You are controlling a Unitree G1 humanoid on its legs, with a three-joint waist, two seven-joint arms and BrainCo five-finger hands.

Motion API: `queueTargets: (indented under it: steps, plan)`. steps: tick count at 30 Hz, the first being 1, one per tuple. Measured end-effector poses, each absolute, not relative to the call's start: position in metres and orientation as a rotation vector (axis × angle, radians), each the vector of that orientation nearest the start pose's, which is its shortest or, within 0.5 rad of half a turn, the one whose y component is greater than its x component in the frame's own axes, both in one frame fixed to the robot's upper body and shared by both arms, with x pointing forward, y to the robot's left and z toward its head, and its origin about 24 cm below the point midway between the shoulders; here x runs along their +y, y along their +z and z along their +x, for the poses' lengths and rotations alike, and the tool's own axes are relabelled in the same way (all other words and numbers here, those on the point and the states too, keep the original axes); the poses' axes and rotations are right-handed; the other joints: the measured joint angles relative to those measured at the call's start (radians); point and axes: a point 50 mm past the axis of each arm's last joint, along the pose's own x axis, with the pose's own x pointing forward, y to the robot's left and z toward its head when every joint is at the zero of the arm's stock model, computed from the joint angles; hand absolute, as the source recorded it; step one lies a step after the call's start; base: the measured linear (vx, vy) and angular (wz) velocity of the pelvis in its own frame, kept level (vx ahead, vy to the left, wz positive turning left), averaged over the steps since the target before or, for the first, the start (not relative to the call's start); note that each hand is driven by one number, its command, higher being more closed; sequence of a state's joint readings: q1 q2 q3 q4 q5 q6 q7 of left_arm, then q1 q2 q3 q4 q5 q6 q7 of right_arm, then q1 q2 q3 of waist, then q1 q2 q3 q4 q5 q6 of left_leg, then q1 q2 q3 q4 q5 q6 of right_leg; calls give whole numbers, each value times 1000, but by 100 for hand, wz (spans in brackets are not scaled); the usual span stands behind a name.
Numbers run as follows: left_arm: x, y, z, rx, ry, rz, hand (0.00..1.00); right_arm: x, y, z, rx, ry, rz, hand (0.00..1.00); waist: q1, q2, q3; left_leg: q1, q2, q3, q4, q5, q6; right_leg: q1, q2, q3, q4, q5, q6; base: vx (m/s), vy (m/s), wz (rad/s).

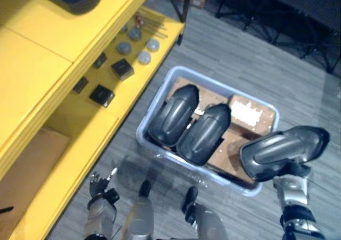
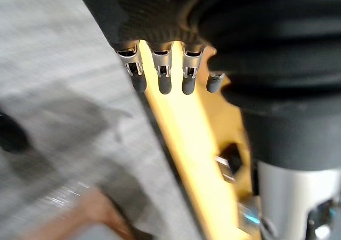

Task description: Walk over and take plastic housings, then place them on the shelf

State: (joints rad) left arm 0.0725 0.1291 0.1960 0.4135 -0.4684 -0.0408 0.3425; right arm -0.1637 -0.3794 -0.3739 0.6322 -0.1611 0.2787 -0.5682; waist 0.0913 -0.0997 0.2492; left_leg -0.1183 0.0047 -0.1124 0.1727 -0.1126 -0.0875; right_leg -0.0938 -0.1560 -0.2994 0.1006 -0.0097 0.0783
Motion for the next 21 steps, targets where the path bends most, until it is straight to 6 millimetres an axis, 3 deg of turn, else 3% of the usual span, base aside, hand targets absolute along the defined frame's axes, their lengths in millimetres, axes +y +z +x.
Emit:
queueTargets:
  steps: [7,11,14,19,21]
  plan:
    - [247,1,216,169,623,-286,0,-352,18,223,417,-1006,-638,100,-26,38,-70,58,1,11,-30,-1,4,66,6,0,-62,24,6,17,6,-3]
    - [240,50,231,-21,463,-92,0,-342,75,243,115,-955,-764,100,-45,68,-98,83,4,16,-45,-5,15,98,17,3,-107,52,6,-17,0,-3]
    - [230,85,252,-122,276,60,0,-324,121,260,-126,-857,-875,100,-50,72,-124,83,2,23,-51,-3,19,113,22,5,-153,82,5,-38,-8,-8]
    - [221,147,285,-312,98,141,0,-287,184,288,-480,-708,-946,100,-55,72,-142,84,1,42,-58,3,25,113,27,24,-180,109,3,-27,-14,-11]
    - [213,162,293,-353,38,125,0,-276,198,294,-562,-671,-945,100,-55,74,-144,85,-1,42,-58,3,26,113,25,24,-180,110,3,0,0,0]
